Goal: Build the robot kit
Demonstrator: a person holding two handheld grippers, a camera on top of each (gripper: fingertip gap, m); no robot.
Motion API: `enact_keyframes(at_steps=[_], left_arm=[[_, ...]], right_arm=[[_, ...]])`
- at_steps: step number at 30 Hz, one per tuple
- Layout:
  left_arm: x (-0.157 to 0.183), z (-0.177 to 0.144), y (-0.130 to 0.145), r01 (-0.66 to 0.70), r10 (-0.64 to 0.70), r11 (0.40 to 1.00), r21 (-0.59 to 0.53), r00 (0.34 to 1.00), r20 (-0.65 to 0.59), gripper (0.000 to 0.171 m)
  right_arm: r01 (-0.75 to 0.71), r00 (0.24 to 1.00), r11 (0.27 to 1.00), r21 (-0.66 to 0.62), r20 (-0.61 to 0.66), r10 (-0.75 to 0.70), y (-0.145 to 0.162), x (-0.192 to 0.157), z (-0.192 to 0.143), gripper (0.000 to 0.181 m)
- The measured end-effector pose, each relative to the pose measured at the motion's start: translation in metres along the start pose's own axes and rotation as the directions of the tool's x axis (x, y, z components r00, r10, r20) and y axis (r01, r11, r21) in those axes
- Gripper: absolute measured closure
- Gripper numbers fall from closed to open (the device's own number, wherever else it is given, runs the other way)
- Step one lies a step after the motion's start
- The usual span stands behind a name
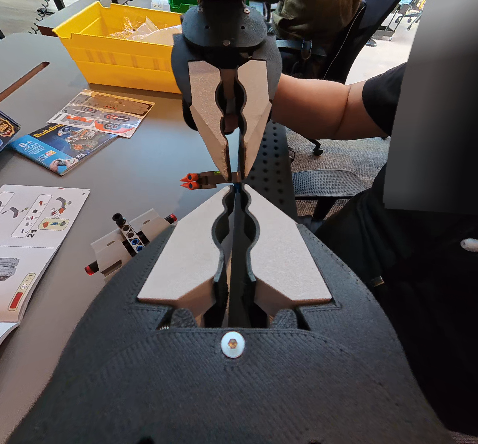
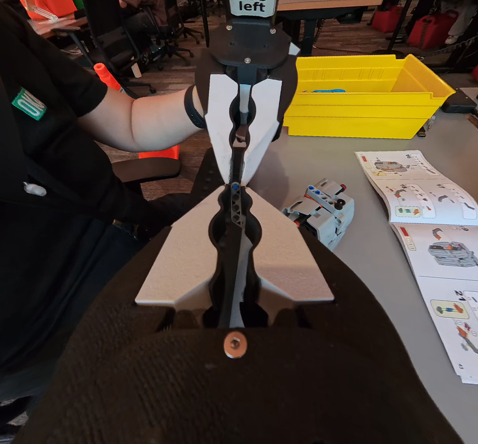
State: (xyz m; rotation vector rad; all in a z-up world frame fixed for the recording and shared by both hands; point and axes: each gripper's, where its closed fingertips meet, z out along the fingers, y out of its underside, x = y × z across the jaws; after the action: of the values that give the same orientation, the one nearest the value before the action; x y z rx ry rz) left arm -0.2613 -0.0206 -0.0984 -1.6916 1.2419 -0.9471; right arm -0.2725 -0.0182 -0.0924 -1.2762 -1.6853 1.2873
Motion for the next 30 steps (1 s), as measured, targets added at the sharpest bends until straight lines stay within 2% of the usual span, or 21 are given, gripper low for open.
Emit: enact_keyframes(at_steps=[4, 6, 8, 9, 11, 12, 13, 15, 19, 23, 24, 27, 30], left_arm=[[-0.003, -0.004, -0.006, -0.002, 0.000, 0.998, 0.065, 1.000, 0.026, 0.165], [-0.007, -0.016, -0.010, 0.030, -0.040, 0.990, 0.141, 0.997, 0.066, 0.136], [-0.020, -0.033, -0.004, 0.072, -0.108, 0.972, 0.222, 0.982, 0.156, 0.126], [-0.035, -0.041, 0.003, 0.090, -0.157, 0.960, 0.265, 0.957, 0.244, 0.113], [-0.066, -0.052, 0.027, 0.130, -0.258, 0.939, 0.318, 0.879, 0.401, 0.074], [-0.074, -0.051, 0.040, 0.162, -0.293, 0.935, 0.316, 0.854, 0.431, 0.059], [-0.078, -0.044, 0.052, 0.194, -0.314, 0.935, 0.298, 0.844, 0.435, 0.051], [-0.084, -0.029, 0.072, 0.248, -0.336, 0.938, 0.244, 0.827, 0.451, 0.044], [-0.096, -0.005, 0.093, 0.323, -0.373, 0.928, 0.186, 0.800, 0.471, 0.043], [-0.106, 0.006, 0.100, 0.300, -0.304, 0.949, 0.096, 0.791, 0.532, 0.041], [-0.108, 0.009, 0.099, 0.280, -0.284, 0.956, 0.091, 0.795, 0.535, 0.044], [-0.100, 0.023, 0.091, 0.267, -0.293, 0.956, 0.120, 0.852, 0.435, 0.087], [-0.102, 0.020, 0.085, 0.373, -0.412, 0.911, 0.177, 0.852, 0.324, 0.088]], right_arm=[[0.090, 0.992, 0.996, -0.012, -0.082, -0.091, -0.002, 0.006, -0.004, 0.174], [0.144, 0.977, 0.989, -0.038, -0.155, -0.148, 0.000, 0.013, -0.008, 0.174], [0.195, 0.954, 0.978, -0.075, -0.216, -0.207, 0.003, 0.018, -0.012, 0.174], [0.220, 0.942, 0.971, -0.091, -0.239, -0.236, 0.004, 0.019, -0.014, 0.174], [0.256, 0.921, 0.959, -0.118, -0.271, -0.279, 0.006, 0.022, -0.015, 0.175], [0.267, 0.913, 0.955, -0.131, -0.284, -0.294, 0.007, 0.023, -0.014, 0.174], [0.275, 0.906, 0.951, -0.140, -0.295, -0.305, 0.007, 0.025, -0.014, 0.174], [0.281, 0.896, 0.947, -0.155, -0.310, -0.317, 0.009, 0.029, -0.011, 0.175], [0.289, 0.882, 0.938, -0.190, -0.327, -0.338, 0.012, 0.032, -0.009, 0.174], [0.263, 0.890, 0.943, -0.205, -0.326, -0.319, 0.016, 0.033, -0.009, 0.174], [0.255, 0.895, 0.945, -0.204, -0.320, -0.310, 0.017, 0.033, -0.009, 0.174], [0.233, 0.896, 0.948, -0.218, -0.330, -0.297, 0.021, 0.036, -0.008, 0.174], [0.259, 0.840, 0.935, -0.242, -0.421, -0.342, 0.020, 0.051, -0.011, 0.174]])
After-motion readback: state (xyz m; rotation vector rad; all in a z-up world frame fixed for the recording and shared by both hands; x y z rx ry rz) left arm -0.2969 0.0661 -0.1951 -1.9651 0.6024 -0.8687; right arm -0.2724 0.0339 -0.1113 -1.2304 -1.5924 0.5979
